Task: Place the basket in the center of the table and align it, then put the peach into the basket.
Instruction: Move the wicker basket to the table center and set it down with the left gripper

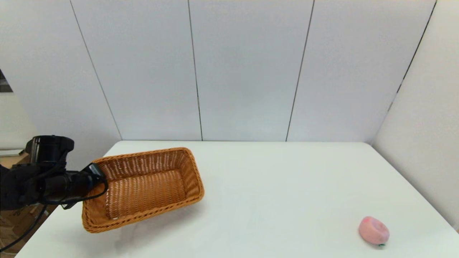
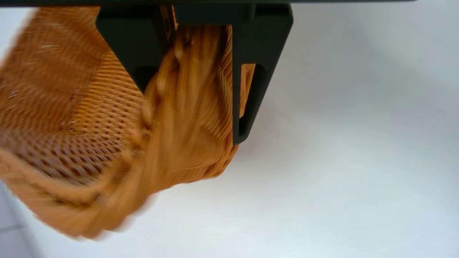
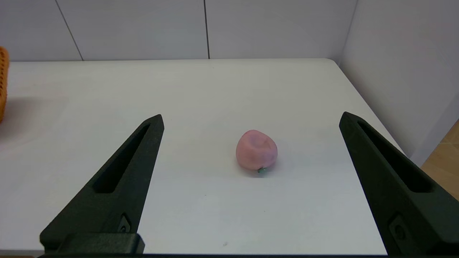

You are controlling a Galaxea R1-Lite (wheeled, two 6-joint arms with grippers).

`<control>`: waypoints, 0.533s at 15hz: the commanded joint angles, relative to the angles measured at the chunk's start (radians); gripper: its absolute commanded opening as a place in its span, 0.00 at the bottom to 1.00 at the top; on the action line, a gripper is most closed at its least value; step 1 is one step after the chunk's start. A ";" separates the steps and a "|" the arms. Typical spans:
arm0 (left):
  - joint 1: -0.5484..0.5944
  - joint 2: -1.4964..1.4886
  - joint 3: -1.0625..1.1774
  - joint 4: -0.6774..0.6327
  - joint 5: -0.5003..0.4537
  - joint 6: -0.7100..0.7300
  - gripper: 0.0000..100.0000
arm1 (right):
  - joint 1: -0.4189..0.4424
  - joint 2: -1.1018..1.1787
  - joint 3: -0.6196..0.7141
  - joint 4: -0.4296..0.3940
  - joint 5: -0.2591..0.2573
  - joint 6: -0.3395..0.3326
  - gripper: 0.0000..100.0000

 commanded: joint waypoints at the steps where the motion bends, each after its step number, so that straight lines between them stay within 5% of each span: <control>1: -0.149 -0.112 0.000 0.000 -0.062 -0.078 0.00 | 0.001 0.001 0.000 0.000 0.000 0.000 1.00; 4: -0.213 -0.086 -0.017 0.001 -0.192 -0.162 0.00 | 0.001 0.000 0.000 0.000 -0.002 0.000 1.00; 8: -0.328 0.022 -0.074 0.001 -0.200 -0.176 0.00 | 0.001 0.001 0.000 0.000 -0.002 0.000 1.00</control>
